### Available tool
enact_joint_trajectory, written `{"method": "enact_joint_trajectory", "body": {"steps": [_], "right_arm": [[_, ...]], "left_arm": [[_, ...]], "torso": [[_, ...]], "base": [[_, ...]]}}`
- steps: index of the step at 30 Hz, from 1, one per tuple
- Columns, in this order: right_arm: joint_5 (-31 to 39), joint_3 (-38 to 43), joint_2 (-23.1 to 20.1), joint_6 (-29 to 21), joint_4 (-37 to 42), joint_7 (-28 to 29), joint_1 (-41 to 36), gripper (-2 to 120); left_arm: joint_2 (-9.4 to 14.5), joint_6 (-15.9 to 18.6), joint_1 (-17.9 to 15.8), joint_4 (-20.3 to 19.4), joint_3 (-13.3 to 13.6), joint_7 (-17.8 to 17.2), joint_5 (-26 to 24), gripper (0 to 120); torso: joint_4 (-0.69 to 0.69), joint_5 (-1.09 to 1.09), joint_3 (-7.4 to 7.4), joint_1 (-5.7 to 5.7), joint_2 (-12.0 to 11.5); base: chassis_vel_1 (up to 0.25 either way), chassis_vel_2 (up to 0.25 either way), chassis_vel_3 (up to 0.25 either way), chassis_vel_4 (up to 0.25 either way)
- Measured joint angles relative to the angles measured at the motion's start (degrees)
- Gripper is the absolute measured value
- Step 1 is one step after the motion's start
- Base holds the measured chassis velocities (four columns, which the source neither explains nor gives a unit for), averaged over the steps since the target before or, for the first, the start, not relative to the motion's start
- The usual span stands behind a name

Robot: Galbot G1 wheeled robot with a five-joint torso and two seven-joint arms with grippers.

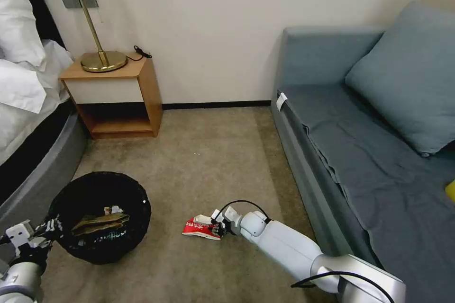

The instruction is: Pick up the trash bin, then pick up the garbage on the floor and place it into the trash bin.

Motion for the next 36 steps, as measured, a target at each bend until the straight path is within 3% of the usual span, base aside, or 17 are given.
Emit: {"method": "enact_joint_trajectory", "body": {"steps": [3,6,18,28,31,34,36], "right_arm": [[-0.2,0.6,0.2,0.3,0.0,0.6,-0.3,19],[-0.6,1.6,0.1,0.7,0.6,1.2,-0.8,2],[1.6,8.7,-2.2,0.5,6.2,3.7,-1.4,0],[9.6,13.7,-9.7,-2.3,24.9,9.0,-0.4,0],[14.4,16.5,-15.1,-3.8,36.7,11.9,0.8,0],[16.8,17.2,-18.5,-4.7,42.1,12.8,1.7,0],[20.1,16.9,-22.1,-5.8,49.9,14.3,3.1,0]], "left_arm": [[0.0,0.0,0.1,0.0,-0.1,0.0,-0.1,4],[0.1,0.0,0.2,0.0,0.0,0.0,-0.2,4],[0.5,0.0,-0.3,0.0,0.6,-0.3,-0.7,4],[0.6,0.5,-1.1,0.1,2.6,-0.4,-1.0,4],[0.7,1.1,-1.1,-0.1,4.2,-0.6,-1.5,4],[0.6,1.3,-1.1,-0.6,5.2,-0.7,-1.6,4],[0.5,1.6,-1.1,-1.3,6.5,-1.0,-1.6,4]], "torso": [[0.0,0.0,0.0,0.0,0.0],[0.01,0.01,0.0,0.0,0.0],[0.0,0.0,0.0,0.0,0.0],[0.0,0.02,0.0,0.0,0.0],[0.01,0.02,0.0,0.0,0.0],[-0.01,0.01,0.0,0.0,0.0],[-0.03,0.01,0.0,0.0,0.0]], "base": [[0.0,0.0,0.0,0.0],[0.0,0.0,0.0,0.0],[0.0,0.0,0.0,0.0],[0.0,0.0,0.0,0.0],[0.0,0.0,0.0,0.0],[0.0,0.0,0.0,0.0],[0.0,0.0,0.0,0.0]]}}
